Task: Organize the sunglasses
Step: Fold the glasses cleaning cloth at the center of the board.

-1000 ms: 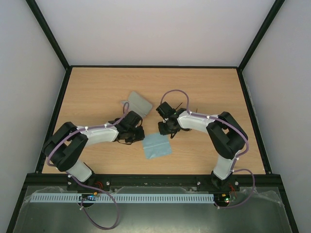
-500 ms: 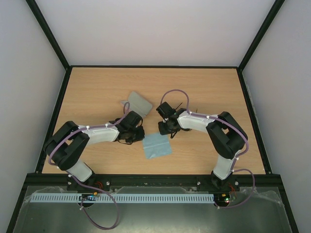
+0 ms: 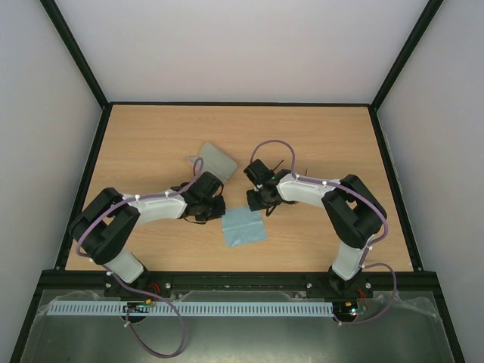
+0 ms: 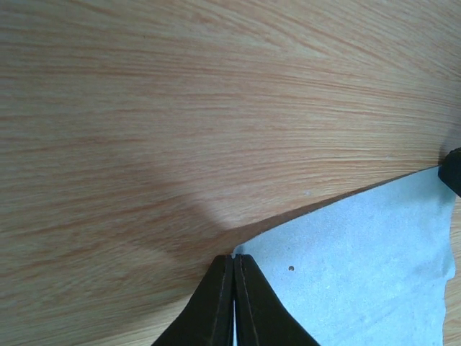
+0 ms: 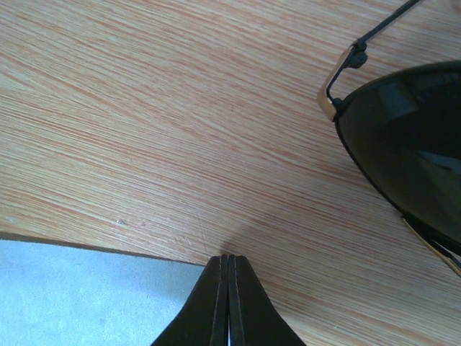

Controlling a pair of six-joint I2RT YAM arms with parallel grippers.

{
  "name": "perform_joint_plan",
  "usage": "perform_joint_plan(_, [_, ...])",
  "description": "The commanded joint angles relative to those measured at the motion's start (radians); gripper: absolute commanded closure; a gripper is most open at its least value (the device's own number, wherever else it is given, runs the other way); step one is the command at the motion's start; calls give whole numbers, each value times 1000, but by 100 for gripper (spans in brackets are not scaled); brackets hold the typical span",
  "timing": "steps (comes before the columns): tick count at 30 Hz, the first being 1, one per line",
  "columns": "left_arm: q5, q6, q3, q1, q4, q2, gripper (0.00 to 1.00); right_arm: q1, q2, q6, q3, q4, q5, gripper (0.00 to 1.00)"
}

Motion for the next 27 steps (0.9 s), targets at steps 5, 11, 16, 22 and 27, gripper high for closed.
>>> perform_joint_plan(5, [-37,44,65,24,-51,12,96,0,-56,0,-15,-38,31,99])
perform_joint_plan(11, [-41,57,87,28,-62,21,97,0,-60,-5,0,-35,38,99])
perform_joint_plan(16, [-45,55,74,28,-66,1,97,0,-84,-9,-15,-32,34,99])
perform_joint_plan(22, [-46,48,37,28,-58,-29,97,2,-120,-16,-50,-10,18,99])
perform_joint_plan(27, [-44,45,22,26,-59,-57,97,14,-124,-23,-60,-9,13,99])
